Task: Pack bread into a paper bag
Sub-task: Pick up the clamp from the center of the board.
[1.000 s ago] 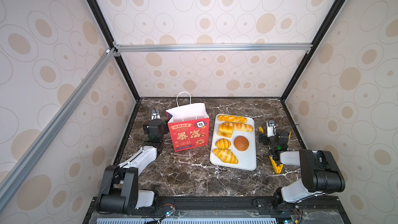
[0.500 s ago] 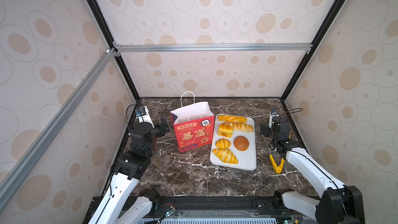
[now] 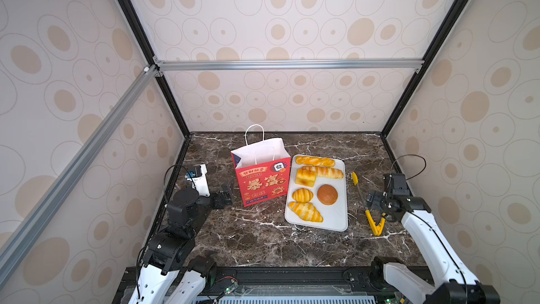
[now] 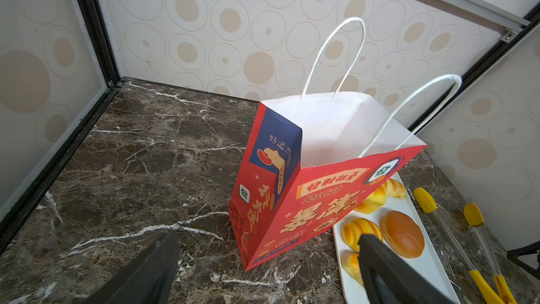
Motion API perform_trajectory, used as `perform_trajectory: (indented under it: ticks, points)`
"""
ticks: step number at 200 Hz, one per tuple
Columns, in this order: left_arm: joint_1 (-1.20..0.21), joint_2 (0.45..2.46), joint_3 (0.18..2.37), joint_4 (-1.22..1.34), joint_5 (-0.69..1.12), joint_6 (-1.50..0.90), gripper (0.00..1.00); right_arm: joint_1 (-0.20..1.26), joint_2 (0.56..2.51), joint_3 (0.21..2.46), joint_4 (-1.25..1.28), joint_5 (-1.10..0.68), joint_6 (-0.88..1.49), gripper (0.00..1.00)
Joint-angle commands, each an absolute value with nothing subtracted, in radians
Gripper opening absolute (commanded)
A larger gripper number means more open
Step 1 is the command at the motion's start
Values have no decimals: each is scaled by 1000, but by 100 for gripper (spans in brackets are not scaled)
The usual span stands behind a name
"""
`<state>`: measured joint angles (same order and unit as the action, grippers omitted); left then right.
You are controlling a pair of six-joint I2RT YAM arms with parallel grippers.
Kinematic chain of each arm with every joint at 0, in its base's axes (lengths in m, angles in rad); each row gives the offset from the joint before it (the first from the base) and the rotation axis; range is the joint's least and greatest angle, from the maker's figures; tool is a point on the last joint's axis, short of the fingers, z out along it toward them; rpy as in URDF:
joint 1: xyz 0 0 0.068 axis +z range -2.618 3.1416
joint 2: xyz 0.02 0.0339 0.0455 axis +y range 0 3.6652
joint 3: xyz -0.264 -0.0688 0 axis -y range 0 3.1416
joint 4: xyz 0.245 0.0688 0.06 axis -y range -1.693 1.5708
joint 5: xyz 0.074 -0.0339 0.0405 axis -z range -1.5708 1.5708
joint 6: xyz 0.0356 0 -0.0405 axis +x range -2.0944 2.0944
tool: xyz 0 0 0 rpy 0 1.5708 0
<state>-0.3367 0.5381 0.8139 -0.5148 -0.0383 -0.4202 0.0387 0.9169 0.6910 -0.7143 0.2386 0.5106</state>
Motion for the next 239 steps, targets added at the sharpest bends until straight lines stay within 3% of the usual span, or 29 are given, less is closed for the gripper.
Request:
perform_trajectory:
  ticks: [1,18,71,111,160,196,239]
  points:
    - [-343,552,824,-513,41,-431,99,38,819,658,-808,170,619,100]
    - [-344,584,829,-511,64,-435,99,45,815,655,-891,166,638,100]
    - [-351,667,844,-477,75,-442,99,83,990,621,-761,60,555,100]
    - [-382,701,905,-506,34,-392,99,76,1103,647,-711,167,523,99]
    - [-534,825,990,-524,-64,-344,99,42,1329,749,-674,46,412,74]
    - [-546,857,1008,-511,-91,-328,99,20,1483,843,-666,19,359,54]
    - [-548,879,998,-497,-57,-331,99,16,1614,942,-635,-8,328,46]
